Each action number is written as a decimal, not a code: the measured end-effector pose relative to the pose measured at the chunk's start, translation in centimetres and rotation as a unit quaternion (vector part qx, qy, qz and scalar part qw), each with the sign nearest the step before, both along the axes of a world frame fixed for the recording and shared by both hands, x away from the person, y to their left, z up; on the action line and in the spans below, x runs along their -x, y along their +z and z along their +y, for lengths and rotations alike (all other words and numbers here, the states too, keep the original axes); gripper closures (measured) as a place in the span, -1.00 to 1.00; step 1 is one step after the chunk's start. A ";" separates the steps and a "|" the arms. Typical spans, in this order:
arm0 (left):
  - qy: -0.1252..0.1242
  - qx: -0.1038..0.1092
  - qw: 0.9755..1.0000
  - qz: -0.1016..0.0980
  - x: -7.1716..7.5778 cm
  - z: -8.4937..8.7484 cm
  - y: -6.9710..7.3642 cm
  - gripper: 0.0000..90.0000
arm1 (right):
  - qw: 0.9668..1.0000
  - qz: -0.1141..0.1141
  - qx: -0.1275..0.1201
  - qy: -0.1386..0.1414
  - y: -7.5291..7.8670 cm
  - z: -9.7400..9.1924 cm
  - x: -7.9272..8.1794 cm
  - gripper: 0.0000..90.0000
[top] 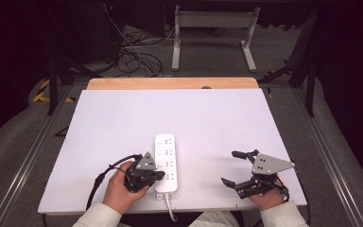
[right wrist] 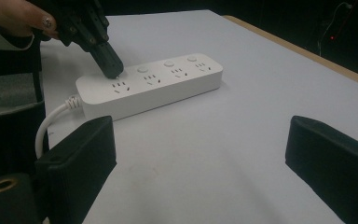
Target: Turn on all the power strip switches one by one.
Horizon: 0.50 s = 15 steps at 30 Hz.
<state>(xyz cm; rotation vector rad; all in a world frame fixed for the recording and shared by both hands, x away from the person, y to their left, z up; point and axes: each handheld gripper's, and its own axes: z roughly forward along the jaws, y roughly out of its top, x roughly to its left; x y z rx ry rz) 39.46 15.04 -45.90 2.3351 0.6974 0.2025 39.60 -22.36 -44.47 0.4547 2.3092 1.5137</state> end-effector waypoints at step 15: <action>0.014 0.052 0.998 -0.035 -0.2 0.7 2.2 1.00 | 1.000 -0.001 -0.002 -0.003 0.0 -0.1 0.0 -0.80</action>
